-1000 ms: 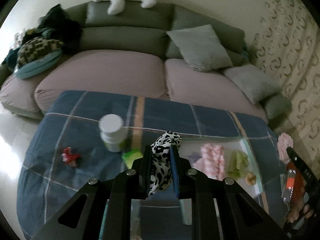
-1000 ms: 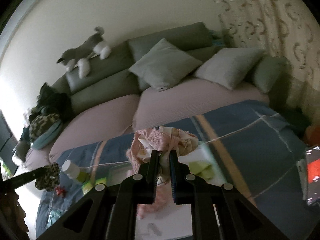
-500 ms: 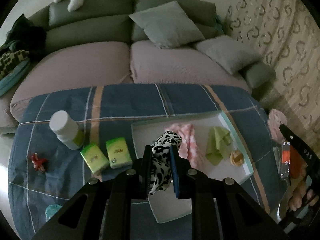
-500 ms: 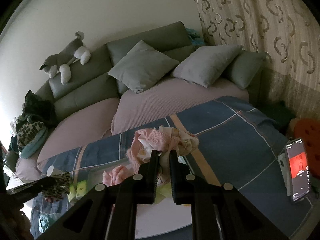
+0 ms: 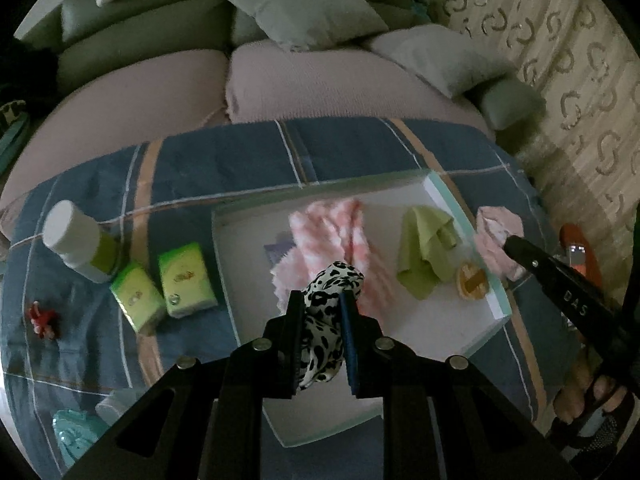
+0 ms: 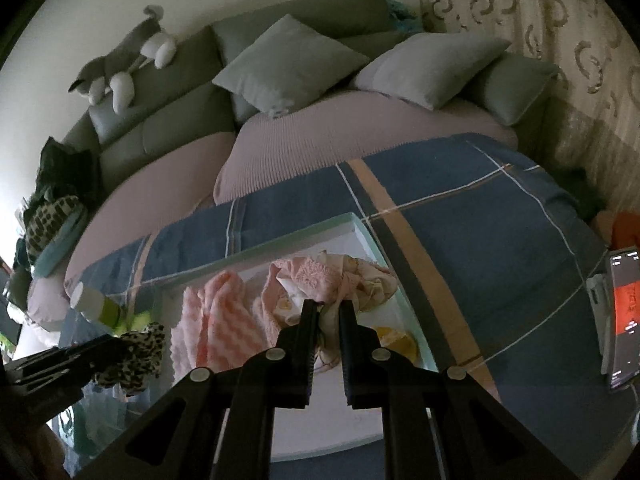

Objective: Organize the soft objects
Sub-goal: 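Lower both items into the tray and open both tools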

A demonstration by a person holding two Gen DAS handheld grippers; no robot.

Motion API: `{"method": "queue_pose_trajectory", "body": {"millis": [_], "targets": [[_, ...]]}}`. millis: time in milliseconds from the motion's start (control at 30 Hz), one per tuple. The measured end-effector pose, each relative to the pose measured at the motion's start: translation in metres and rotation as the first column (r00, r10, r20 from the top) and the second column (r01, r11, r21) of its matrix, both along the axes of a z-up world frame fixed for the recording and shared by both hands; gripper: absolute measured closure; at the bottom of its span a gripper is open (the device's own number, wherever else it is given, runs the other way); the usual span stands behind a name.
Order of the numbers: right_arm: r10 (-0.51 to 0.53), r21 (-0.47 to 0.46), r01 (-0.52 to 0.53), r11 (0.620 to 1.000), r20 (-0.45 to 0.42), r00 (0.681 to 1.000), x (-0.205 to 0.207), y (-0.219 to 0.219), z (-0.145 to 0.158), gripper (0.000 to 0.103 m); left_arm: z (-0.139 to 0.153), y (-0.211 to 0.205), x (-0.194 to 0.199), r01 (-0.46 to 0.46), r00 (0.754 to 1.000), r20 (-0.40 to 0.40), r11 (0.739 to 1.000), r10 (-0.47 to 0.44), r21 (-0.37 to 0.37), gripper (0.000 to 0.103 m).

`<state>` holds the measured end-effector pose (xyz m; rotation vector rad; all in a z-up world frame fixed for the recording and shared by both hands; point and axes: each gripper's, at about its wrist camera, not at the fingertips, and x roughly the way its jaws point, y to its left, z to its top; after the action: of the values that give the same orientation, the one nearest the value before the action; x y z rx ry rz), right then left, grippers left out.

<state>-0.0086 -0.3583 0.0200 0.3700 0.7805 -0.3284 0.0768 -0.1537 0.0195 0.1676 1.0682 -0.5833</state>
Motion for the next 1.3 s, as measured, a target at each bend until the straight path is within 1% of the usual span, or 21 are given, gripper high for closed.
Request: {"method": "queue_pose_trajectory", "body": {"millis": [100,300,400,533,600,633,667,700,733,767,900,1000,1033,1067,1100,1133,1200,1267,1300], "targets": [[0.008,0.007,-0.008,1.000,-0.033,0.999,0.004,-0.001,-0.011,0.091,-0.013,-0.008,0.001,0.017,0.999,-0.032,1.000,-0.017,0.015,0.085],[0.029,0.016,-0.026,1.000,-0.157,0.987,0.019,0.002,-0.042,0.091,-0.043,-0.022,0.005,0.040,0.993,-0.113,0.998,-0.036,0.039,0.085],[0.027,0.026,-0.023,0.999,-0.199,0.980,0.021,0.001,-0.053,0.089,-0.057,-0.028,0.003,0.060,0.986,-0.159,0.997,-0.053,0.040,0.085],[0.030,0.024,-0.025,0.999,-0.220,0.975,0.023,0.001,-0.058,0.088,-0.063,-0.033,0.001,0.072,0.983,-0.172,0.996,-0.061,0.057,0.085],[0.031,0.022,-0.027,0.999,-0.220,0.975,0.022,0.002,-0.058,0.088,-0.062,-0.034,0.000,0.073,0.983,-0.175,0.996,-0.062,0.058,0.082],[0.029,0.021,-0.025,0.999,-0.219,0.975,0.022,0.002,-0.057,0.088,-0.062,-0.034,-0.001,0.073,0.983,-0.174,0.996,-0.062,0.058,0.079],[0.026,0.019,-0.022,1.000,-0.215,0.976,0.022,0.002,-0.055,0.088,-0.060,-0.033,-0.001,0.071,0.983,-0.172,0.996,-0.060,0.058,0.071],[0.023,0.019,-0.019,1.000,-0.210,0.977,0.021,0.002,-0.053,0.088,-0.059,-0.032,-0.001,0.067,0.984,-0.168,0.996,-0.057,0.060,0.065],[0.020,0.019,-0.017,1.000,-0.202,0.979,0.019,0.002,-0.051,0.088,-0.058,-0.032,-0.001,0.063,0.985,-0.164,0.996,-0.052,0.059,0.055],[0.019,0.019,-0.016,1.000,-0.197,0.980,0.018,0.001,-0.049,0.088,-0.056,-0.031,0.001,0.057,0.986,-0.160,0.997,-0.047,0.058,0.052],[0.012,0.007,-0.011,1.000,-0.179,0.984,0.015,0.003,-0.040,0.088,-0.044,-0.024,0.003,0.029,0.991,-0.134,0.999,-0.024,0.040,0.052],[0.007,-0.004,-0.008,1.000,-0.144,0.990,0.012,0.004,-0.031,0.086,-0.034,-0.018,0.004,0.009,0.994,-0.110,1.000,-0.006,0.022,0.049],[0.007,-0.007,-0.008,1.000,-0.133,0.991,0.011,0.004,-0.028,0.080,-0.031,-0.015,0.005,0.001,0.995,-0.103,1.000,0.001,0.016,0.046],[0.007,-0.010,-0.008,1.000,-0.128,0.992,0.011,0.004,-0.027,0.077,-0.028,-0.012,0.005,-0.011,0.995,-0.094,1.000,0.012,0.009,0.043],[0.007,-0.015,-0.009,1.000,-0.126,0.992,0.011,0.006,-0.025,0.071,-0.025,-0.010,0.006,-0.019,0.996,-0.089,1.000,0.019,0.004,0.042],[0.006,-0.021,-0.008,1.000,-0.124,0.992,0.011,0.006,-0.024,0.067,-0.022,-0.006,0.007,-0.029,0.996,-0.084,1.000,0.029,-0.002,0.041],[0.004,-0.024,-0.008,1.000,-0.124,0.992,0.011,0.007,-0.023,0.065,-0.019,0.001,0.010,-0.054,0.996,-0.079,0.998,0.053,-0.014,0.039],[0.005,-0.024,-0.008,1.000,-0.127,0.992,0.012,0.007,-0.024,0.064,-0.018,0.009,0.014,-0.090,0.993,-0.082,0.996,0.088,-0.022,0.034],[0.005,-0.027,-0.008,1.000,-0.131,0.991,0.012,0.007,-0.025,0.060,-0.019,0.014,0.016,-0.110,0.990,-0.087,0.994,0.107,-0.024,0.033]]}}
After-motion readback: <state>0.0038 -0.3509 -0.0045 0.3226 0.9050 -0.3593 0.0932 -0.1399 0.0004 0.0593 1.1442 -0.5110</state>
